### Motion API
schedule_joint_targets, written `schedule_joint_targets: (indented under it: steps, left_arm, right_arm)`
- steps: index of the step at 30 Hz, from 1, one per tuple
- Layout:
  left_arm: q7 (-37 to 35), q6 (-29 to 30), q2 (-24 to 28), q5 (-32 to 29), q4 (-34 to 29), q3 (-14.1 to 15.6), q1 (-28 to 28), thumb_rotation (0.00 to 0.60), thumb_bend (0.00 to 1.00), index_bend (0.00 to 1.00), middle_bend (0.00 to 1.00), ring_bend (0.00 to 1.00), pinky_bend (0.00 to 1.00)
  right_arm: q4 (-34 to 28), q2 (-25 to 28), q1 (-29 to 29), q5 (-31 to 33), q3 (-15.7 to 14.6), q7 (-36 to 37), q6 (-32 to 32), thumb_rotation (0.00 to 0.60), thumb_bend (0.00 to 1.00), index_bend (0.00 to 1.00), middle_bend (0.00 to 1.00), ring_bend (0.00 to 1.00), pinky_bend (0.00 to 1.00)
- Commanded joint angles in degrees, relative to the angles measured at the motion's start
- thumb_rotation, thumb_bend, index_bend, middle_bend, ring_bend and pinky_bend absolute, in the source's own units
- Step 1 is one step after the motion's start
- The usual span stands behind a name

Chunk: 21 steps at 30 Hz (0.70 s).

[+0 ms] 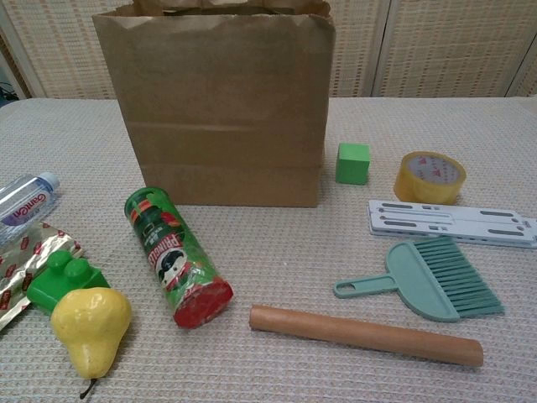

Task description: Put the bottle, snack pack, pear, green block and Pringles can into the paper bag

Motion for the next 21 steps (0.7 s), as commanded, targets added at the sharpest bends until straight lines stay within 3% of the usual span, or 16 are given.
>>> schedule_joint_targets:
  steps: [1,21]
  left_arm:
    - [1.27,-0.17,0.76,-2.89,-0.52,-0.66,-1.55,0.600,0.33,0.00,0.00,0.00,0.00]
    - [8.84,0.27,2.16,-21.13,-0.15,-2.11,-8.74,0.600,0.33,0.00,0.00,0.00,0.00]
  right_arm:
    - [-0.03,0.07,0.01,-0.09,-0.01,0.14,0.01,0.600,0.00,0.00,0.00,0.00,0.00]
    - [-0.02,0.30,-0.06,-0.73,-0.23,0.95,0.03,0.600,0.00,0.00,0.00,0.00,0.00]
